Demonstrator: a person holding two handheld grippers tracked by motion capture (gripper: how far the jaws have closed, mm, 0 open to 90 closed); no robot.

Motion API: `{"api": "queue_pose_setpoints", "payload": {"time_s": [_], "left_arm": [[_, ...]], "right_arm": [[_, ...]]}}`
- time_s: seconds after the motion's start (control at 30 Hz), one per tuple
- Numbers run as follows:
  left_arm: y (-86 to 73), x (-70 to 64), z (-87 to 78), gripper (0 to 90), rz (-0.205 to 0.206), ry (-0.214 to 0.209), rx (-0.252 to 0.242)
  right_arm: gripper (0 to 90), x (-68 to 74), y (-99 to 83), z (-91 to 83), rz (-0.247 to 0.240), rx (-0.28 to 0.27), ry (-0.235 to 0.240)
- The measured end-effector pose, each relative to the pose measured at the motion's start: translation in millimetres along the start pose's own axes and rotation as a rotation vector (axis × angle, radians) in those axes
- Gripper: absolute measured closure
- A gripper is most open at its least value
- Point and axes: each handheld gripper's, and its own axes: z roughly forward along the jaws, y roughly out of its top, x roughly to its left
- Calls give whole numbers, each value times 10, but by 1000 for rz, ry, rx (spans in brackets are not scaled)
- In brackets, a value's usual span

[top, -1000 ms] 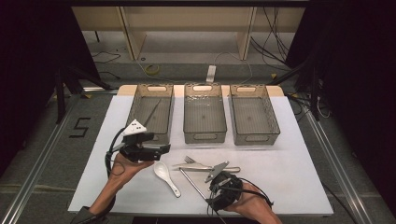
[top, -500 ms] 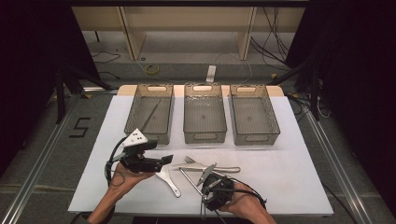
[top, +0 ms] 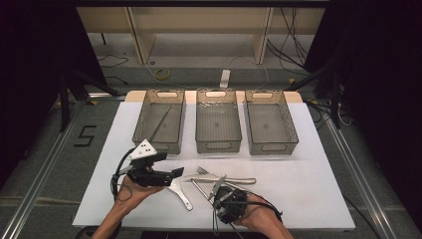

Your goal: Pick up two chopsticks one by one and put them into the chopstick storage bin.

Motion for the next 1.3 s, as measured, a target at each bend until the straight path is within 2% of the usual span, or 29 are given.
{"api": "queue_pose_setpoints", "payload": {"time_s": [0.1, 0.2, 0.33, 0.47, 0.83, 0.9, 0.93, 1.0, 1.03, 1.13, 1.3], "left_arm": [[1, -3, 0, 153, 3, 0, -2], [-1, -1, -2, 154, 5, 2, 0], [-1, -8, 5, 153, 8, 5, 2], [-2, -9, 9, 154, 12, 7, 3], [-1, -15, 10, 157, 23, 4, 8], [-2, -18, 10, 160, 30, 5, 12], [-4, -22, 10, 163, 34, 8, 12], [-6, -33, 13, 167, 45, 7, 15], [-9, -37, 17, 168, 51, 7, 17], [-8, -45, 29, 174, 54, 0, 22], [-15, -76, 45, 184, 83, -8, 33]], "right_arm": [[706, -1, 8, 1, 4, 6, 4], [756, -26, 23, 2, -13, 20, 7], [800, -71, 36, 4, -4, 27, 22], [852, -91, 55, 9, -8, 39, 17], [865, -108, 77, 10, -32, 51, 33], [867, -113, 74, 8, -42, 51, 35], [868, -128, 68, 4, -65, 52, 35], [869, -125, 67, -4, -61, 54, 35], [870, -141, 57, -13, -87, 68, 27], [870, -151, 46, -42, -93, 67, 18], [871, -152, 45, -100, -88, 57, 3]]}}
